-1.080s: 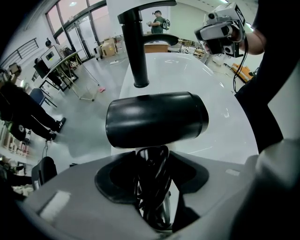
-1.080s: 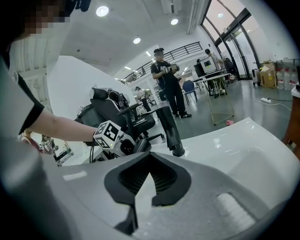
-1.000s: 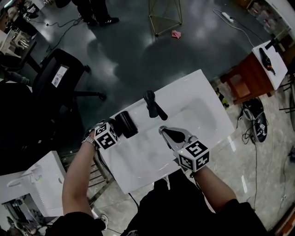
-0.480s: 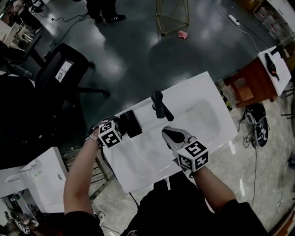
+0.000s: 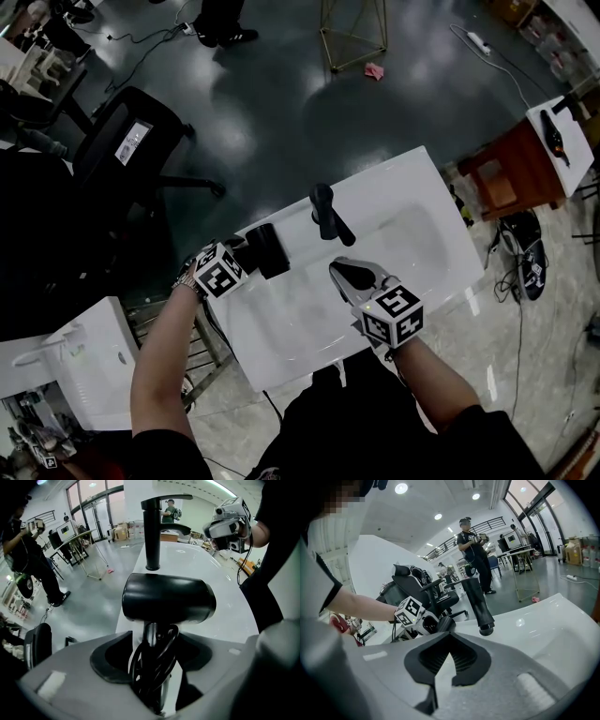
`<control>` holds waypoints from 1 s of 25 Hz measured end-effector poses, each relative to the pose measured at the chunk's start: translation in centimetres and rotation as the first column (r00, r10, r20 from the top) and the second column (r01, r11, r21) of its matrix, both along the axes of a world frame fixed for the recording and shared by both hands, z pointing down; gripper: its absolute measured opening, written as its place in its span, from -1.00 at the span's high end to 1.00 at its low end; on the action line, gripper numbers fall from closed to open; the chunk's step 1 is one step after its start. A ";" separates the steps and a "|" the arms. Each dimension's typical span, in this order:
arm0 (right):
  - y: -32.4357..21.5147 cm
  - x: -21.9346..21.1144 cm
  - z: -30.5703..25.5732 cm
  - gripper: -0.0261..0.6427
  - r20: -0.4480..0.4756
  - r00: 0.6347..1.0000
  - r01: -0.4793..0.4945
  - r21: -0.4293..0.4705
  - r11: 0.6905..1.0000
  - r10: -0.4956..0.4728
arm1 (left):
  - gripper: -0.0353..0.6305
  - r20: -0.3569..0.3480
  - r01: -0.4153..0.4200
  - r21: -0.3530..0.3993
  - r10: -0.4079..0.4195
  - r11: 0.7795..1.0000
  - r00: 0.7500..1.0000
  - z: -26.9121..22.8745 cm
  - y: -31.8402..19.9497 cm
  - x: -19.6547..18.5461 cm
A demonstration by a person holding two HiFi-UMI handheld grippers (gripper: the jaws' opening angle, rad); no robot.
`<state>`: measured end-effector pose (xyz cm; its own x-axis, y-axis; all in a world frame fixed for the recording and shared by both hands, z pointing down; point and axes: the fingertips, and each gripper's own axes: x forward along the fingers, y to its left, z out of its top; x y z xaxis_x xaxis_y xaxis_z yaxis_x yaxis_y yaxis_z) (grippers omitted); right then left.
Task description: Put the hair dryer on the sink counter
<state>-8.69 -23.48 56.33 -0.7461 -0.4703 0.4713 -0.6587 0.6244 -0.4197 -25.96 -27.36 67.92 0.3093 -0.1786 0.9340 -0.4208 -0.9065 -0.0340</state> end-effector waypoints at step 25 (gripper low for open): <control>0.3 -0.9 0.3 0.92 0.005 1.000 0.030 -0.004 1.000 -0.030 | -0.01 -0.142 0.132 0.269 -0.096 0.954 0.985 -2.4 0.0 -1.4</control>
